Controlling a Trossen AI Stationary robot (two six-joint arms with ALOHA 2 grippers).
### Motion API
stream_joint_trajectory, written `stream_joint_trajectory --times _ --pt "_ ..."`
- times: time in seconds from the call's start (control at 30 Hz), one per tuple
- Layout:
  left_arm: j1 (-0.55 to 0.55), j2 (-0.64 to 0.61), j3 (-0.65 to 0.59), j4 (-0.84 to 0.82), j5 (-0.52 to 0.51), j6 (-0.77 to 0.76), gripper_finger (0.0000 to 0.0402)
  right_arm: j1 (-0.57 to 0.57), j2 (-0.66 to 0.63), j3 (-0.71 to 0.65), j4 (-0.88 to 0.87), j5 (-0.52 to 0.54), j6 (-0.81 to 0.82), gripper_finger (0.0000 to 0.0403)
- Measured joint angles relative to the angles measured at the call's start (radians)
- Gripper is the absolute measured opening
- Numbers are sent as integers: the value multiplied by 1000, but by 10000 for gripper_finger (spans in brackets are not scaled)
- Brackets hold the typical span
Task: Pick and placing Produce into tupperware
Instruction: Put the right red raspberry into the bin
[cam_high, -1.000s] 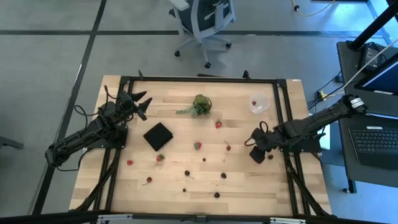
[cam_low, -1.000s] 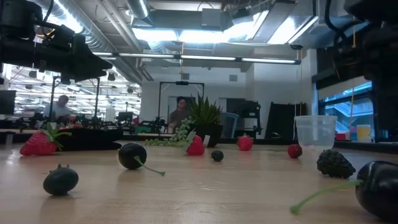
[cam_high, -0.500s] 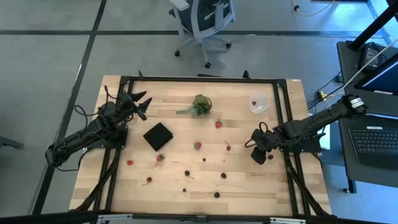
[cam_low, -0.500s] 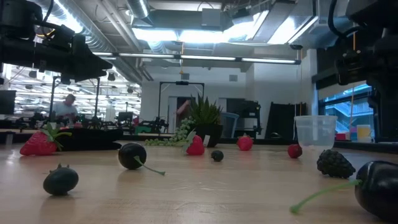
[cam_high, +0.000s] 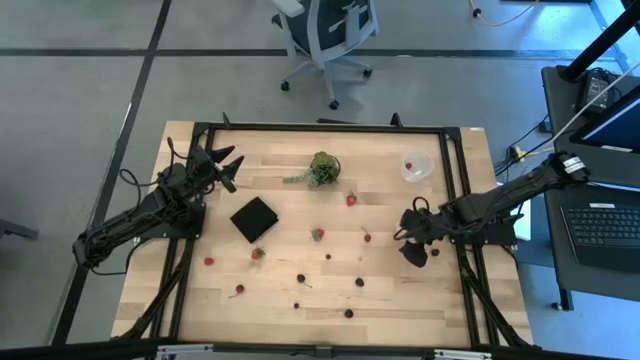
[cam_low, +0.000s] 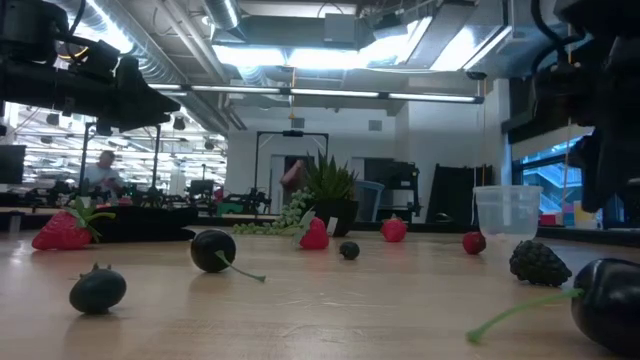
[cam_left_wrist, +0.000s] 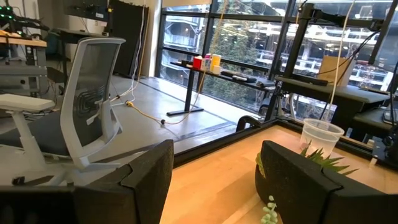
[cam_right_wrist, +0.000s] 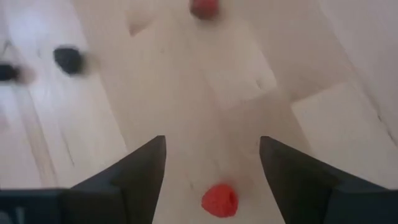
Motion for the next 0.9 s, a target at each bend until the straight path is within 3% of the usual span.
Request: stream_joint_trajectory --times 0.3,0.6,0.9 --pt "0 0 0 0 0 0 236 62 107 12 -48 -20 -80 234" --pt "0 0 0 0 0 17 236 120 306 222 -313 43 -243 212" --pt "0 0 0 0 0 26 236 173 420 225 -288 40 -205 210"
